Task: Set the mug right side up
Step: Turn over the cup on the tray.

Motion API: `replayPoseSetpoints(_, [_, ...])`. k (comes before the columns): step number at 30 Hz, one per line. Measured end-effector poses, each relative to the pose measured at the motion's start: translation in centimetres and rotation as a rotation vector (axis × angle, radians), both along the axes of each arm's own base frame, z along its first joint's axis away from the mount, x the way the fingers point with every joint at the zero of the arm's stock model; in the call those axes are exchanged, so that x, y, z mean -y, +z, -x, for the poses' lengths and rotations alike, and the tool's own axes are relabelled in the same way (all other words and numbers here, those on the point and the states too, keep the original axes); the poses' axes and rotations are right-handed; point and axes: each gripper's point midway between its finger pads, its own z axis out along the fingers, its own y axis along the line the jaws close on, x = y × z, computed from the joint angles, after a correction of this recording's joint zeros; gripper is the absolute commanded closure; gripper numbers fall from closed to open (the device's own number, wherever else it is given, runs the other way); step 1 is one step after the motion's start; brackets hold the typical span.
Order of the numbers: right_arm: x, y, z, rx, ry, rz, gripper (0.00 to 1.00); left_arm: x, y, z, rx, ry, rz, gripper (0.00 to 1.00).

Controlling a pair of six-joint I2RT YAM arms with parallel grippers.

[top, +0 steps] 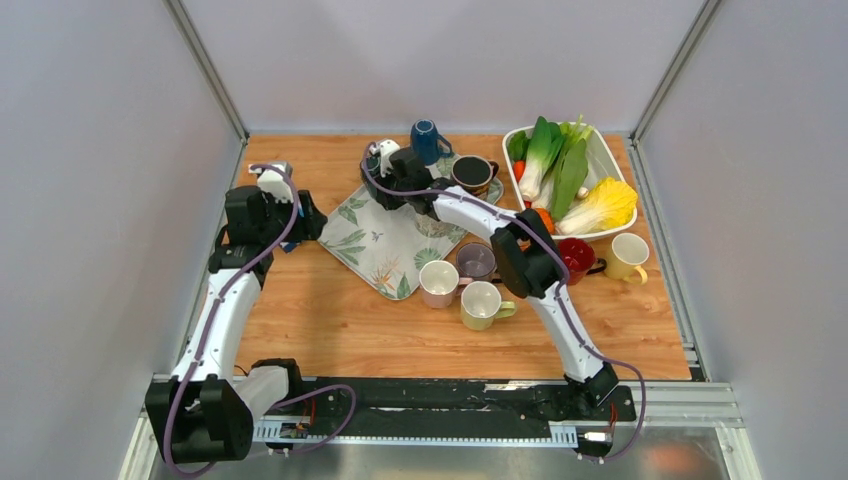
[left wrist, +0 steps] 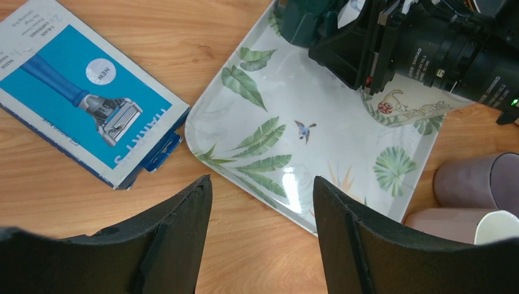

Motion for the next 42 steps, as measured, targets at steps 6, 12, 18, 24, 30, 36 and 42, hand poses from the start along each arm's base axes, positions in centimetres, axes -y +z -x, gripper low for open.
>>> replayPoseSetpoints(6, [-0.1, 1.3, 3.2, -0.163, 0.246, -0.147, 1.0, 0.4, 0.2, -0.3, 0.11, -0.118, -0.1, 0.3])
replayPoseSetpoints(12, [1.6, 5.6, 6.1, -0.341, 0.413, -0.357, 1.0, 1.8, 1.7, 0.4, 0.381, -0.366, -0.393, 0.29])
replayPoseSetpoints(18, [3.3, 10.9, 6.6, -0.402, 0.506, -0.526, 1.0, 5.4, 1.2, 2.0, 0.627, -0.623, -0.669, 0.29])
replayPoseSetpoints(24, [3.0, 13.1, 6.9, -0.368, 0.547, -0.572, 1.0, 8.6, 0.4, 1.9, 0.692, -0.725, -0.712, 0.31])
replayPoseSetpoints(30, [1.0, 12.2, 7.7, -0.354, 0.527, -0.539, 1.0, 8.0, 0.3, 1.1, 0.61, -0.618, -0.666, 0.31])
replayPoseSetpoints(36, [-1.8, 11.1, 8.3, -0.429, 0.469, -0.555, 1.0, 6.3, 3.2, 2.0, 0.628, -0.47, -0.639, 0.3])
replayPoseSetpoints(42, [-1.7, 11.2, 4.3, -0.558, 0.029, -0.6, 1.0, 6.9, 3.9, 3.1, 0.738, -0.474, -0.693, 0.29])
